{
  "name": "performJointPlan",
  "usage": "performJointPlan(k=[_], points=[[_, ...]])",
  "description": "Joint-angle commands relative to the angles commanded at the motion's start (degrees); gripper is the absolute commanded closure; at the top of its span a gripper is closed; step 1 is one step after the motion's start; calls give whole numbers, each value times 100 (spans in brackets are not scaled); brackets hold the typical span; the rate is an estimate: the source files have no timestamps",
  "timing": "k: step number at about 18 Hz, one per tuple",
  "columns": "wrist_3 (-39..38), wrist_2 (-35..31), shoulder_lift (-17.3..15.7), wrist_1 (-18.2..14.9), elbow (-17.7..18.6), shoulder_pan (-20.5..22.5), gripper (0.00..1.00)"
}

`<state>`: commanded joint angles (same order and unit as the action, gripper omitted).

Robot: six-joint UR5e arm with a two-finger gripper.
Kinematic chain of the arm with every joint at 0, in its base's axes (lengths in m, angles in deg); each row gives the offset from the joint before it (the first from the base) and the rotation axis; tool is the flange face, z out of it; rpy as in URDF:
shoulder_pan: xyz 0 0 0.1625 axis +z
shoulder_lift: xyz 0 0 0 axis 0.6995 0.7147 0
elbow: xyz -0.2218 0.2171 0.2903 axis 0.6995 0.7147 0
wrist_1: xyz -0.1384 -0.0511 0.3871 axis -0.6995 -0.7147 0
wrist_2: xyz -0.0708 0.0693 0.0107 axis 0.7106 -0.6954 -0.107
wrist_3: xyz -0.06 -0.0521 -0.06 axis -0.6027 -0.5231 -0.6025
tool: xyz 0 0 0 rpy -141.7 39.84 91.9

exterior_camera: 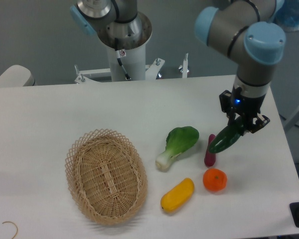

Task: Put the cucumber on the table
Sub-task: 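Lift the green cucumber in the gripper up and away from the eggplant, then carry the held cucumber across the table toward the bok choy side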

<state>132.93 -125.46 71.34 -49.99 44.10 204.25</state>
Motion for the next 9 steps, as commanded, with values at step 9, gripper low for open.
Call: performJointPlan(k=[9], points=[[1303, -96, 335, 291, 280, 606, 64]])
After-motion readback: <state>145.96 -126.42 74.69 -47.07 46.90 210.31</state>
